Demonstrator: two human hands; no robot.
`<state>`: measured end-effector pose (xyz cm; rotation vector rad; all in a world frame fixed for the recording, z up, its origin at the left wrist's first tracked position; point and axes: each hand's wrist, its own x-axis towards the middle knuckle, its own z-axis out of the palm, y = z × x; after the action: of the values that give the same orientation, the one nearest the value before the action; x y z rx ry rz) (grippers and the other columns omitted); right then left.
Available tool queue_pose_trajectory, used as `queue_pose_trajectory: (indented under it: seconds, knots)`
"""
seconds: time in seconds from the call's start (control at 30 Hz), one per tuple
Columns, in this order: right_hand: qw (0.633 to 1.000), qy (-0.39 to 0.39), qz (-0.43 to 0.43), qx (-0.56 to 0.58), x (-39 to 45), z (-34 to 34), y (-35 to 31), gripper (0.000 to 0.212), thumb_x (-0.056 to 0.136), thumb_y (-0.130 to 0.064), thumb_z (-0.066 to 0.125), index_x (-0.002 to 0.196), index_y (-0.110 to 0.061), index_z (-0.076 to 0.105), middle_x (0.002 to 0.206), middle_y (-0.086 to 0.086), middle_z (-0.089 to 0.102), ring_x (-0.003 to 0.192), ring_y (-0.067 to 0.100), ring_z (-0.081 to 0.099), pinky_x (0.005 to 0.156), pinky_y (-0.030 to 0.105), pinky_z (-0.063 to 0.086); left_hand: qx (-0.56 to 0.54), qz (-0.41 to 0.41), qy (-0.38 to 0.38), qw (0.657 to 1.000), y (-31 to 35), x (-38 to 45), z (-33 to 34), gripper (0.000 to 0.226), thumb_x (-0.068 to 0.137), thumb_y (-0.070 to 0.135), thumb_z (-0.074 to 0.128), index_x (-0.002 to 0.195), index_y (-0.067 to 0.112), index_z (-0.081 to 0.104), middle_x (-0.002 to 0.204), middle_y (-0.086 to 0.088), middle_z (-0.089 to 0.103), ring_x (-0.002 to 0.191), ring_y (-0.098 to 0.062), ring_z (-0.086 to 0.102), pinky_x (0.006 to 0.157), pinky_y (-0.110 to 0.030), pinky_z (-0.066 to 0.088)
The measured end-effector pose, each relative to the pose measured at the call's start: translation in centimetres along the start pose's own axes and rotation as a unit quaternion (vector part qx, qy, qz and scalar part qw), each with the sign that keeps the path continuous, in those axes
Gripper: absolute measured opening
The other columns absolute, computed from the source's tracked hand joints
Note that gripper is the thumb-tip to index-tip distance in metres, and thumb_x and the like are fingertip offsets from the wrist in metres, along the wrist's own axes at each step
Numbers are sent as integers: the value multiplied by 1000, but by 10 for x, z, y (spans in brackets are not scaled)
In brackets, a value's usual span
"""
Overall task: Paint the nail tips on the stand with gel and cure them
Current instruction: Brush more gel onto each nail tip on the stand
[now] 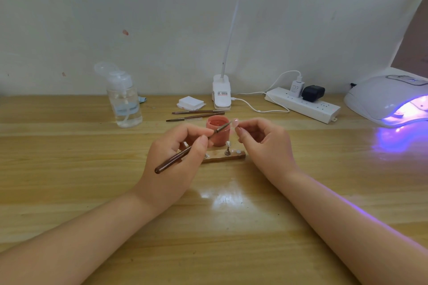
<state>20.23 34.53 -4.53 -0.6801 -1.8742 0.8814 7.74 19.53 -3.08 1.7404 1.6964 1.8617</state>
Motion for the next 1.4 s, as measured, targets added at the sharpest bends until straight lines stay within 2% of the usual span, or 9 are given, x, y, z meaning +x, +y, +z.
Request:
queue_pose_trajectory:
  seconds: [0.1,0.2,0.33,0.6,0.83,0.97,1.1,1.2,1.4]
  knots:
    - [997,10,-48,-53,-1,1,0,9,87,-10,70,96,-11,73,82,-6,71,72,0,63,67,10,46,6,-3,-15,1000,3,2,2,21,93,8,61,100,26,70,82,25,70,77,4,64,65,-7,44]
    - [994,26,-72,-82,-1,1,0,10,87,-7,69,95,-10,73,85,-3,71,75,3,63,67,7,43,15,-6,-27,1000,1,2,2,18,90,7,65,98,21,74,84,21,72,79,2,65,68,-10,47]
    - [994,33,-70,-81,0,1,0,7,87,-9,70,94,-8,73,82,-1,71,75,9,65,67,8,43,18,-21,-16,999,0,0,0,16,83,16,59,88,23,73,79,6,73,73,-5,64,66,-15,49]
    - [994,14,-74,-80,-1,1,-3,8,87,-7,69,95,-9,72,81,-5,69,72,-2,60,66,7,42,-1,-8,-27,1000,1,2,1,18,90,11,60,99,21,73,84,20,73,78,4,66,66,-7,46]
    - [998,25,-32,-52,1,1,-1,7,88,-8,68,94,-10,72,80,-3,70,74,6,65,72,18,52,-8,-62,16,998,6,25,-4,17,86,12,61,78,24,70,72,3,71,63,-18,63,56,-22,50]
    - [998,29,-21,-46,3,1,1,7,88,-8,69,93,-11,72,81,-2,71,76,8,67,74,23,54,89,-104,37,990,4,66,-4,20,83,9,60,71,22,69,60,8,68,45,3,50,41,-8,34]
    - [999,36,-7,-38,4,1,2,6,88,-10,69,93,-10,72,82,-2,71,76,8,67,73,23,54,212,-122,-36,969,2,108,-3,15,81,17,60,71,12,69,68,-5,70,46,0,48,42,-10,34]
    - [999,32,-2,-33,3,1,1,6,88,-9,69,93,-11,71,82,-3,71,76,6,66,71,17,52,264,-164,-112,944,0,131,6,26,81,22,58,85,-2,68,74,-14,69,61,-12,50,58,-27,41]
    - [999,26,2,-25,3,0,0,6,88,-8,68,92,-12,71,82,-3,71,76,7,66,71,18,52,305,-219,-205,904,-3,138,24,21,82,22,57,62,18,54,59,4,54,58,-14,49,50,-24,35]
